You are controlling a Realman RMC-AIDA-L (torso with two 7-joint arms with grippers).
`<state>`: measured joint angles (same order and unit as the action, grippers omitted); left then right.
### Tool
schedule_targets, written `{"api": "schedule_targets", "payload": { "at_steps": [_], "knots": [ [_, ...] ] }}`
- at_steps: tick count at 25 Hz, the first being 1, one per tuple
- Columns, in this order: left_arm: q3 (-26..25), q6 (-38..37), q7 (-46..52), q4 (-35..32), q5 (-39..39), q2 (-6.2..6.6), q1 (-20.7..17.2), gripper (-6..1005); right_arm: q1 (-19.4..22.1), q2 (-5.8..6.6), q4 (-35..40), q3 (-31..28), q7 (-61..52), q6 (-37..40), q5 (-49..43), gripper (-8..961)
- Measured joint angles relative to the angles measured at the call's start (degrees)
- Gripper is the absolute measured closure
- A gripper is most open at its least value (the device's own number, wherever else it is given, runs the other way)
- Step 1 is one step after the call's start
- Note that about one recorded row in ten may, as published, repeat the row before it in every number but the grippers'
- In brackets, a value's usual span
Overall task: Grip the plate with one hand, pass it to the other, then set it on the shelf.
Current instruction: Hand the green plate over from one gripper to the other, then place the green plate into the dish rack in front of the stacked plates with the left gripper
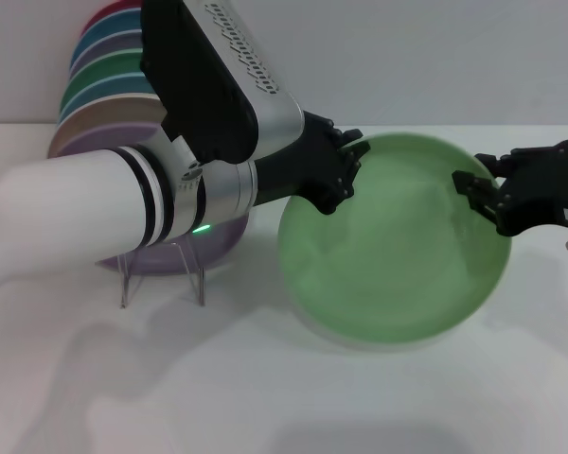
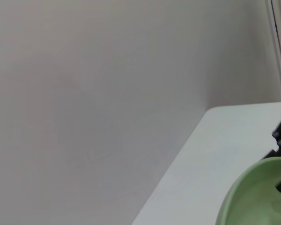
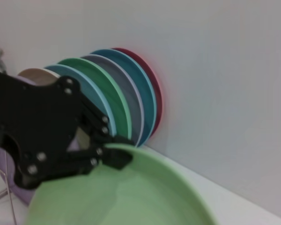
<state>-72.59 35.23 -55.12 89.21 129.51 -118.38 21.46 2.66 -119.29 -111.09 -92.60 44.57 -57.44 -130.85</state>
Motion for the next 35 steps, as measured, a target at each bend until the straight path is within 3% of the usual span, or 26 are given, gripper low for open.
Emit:
{"api": "schedule_targets", "payload": {
  "at_steps": [7,9,11,12,13,15,16,17,18,21,22,23,26,27,29,31,32,33,35],
  "knots": [
    [0.65,-3.52,-2.59,3.51,-0.35,-0.01,-3.30,942,3.96,-0.06,2.05,-5.51,0.22,1.21,6.53,711],
    [0.93,-4.50,-3.17,3.73,-0.39,-0.01,-3.80,942,5.08,-0.07,2.75,-7.89,0.94,1.41,8.97,483],
    [2.36,-8.99,-5.33,4.05,-0.48,0.03,-5.24,942,5.54,-0.08,3.40,-9.29,1.62,1.52,10.76,405],
    [4.54,-15.24,-8.10,4.20,-0.48,0.16,-6.72,942,6.31,-0.11,5.50,-12.58,3.70,1.34,15.41,366],
    [4.54,-15.24,-8.10,4.20,-0.48,0.16,-6.72,941,6.58,-0.11,6.53,-14.01,4.78,1.10,17.61,327],
    [8.01,-23.75,-11.69,4.39,-0.35,0.34,-8.56,941,6.78,-0.11,7.77,-15.61,6.09,0.76,19.95,249],
    [9.59,-27.68,-13.21,4.40,-0.26,0.40,-9.27,941,6.85,-0.12,9.42,-17.30,7.48,0.34,22.13,246],
    [14.26,-38.81,-16.31,4.33,0.99,0.61,-10.71,941,6.78,-0.14,12.20,-19.66,9.52,-0.20,25.02,242],
    [14.26,-38.81,-16.31,4.33,0.99,0.61,-10.71,941,6.78,-0.14,12.20,-19.66,9.52,-0.20,25.02,239],
    [19.82,-53.67,-15.94,2.51,6.83,1.23,-11.59,945,5.90,-0.10,17.56,-22.11,13.55,-0.64,29.26,228],
    [23.25,-63.98,-11.03,-0.25,13.12,2.06,-12.02,947,5.11,0.01,20.81,-23.13,15.70,-0.89,31.43,225],
    [23.25,-63.98,-11.03,-0.25,13.12,2.06,-12.02,947,5.11,0.01,20.81,-23.13,15.70,-0.89,31.43,221],
    [24.52,-74.99,2.58,-5.15,23.42,3.98,-13.01,945,3.71,0.12,24.20,-24.69,17.55,-2.03,32.99,211],
    [22.88,-82.78,14.71,-10.39,30.87,5.43,-13.68,945,2.96,0.13,25.52,-25.73,18.19,-3.01,33.38,211],
    [21.99,-86.39,19.74,-13.19,32.78,5.78,-13.61,946,2.29,0.13,26.53,-26.72,18.89,-4.23,33.93,212],
    [19.49,-96.51,29.32,-21.92,35.48,6.73,-12.36,947,2.02,0.13,26.94,-27.10,19.26,-4.85,34.33,213],
    [17.73,-107.58,34.83,-32.42,35.89,7.27,-9.58,947,1.74,0.18,27.78,-27.80,19.90,-6.09,35.24,213],
    [17.73,-107.58,34.83,-32.42,35.89,7.27,-9.58,947,1.74,0.18,27.78,-27.80,19.90,-6.09,35.24,213],
    [16.01,-118.35,38.03,-44.15,35.94,7.05,-5.72,946,1.49,0.18,28.21,-28.34,20.27,-7.22,35.72,214]
  ]
}}
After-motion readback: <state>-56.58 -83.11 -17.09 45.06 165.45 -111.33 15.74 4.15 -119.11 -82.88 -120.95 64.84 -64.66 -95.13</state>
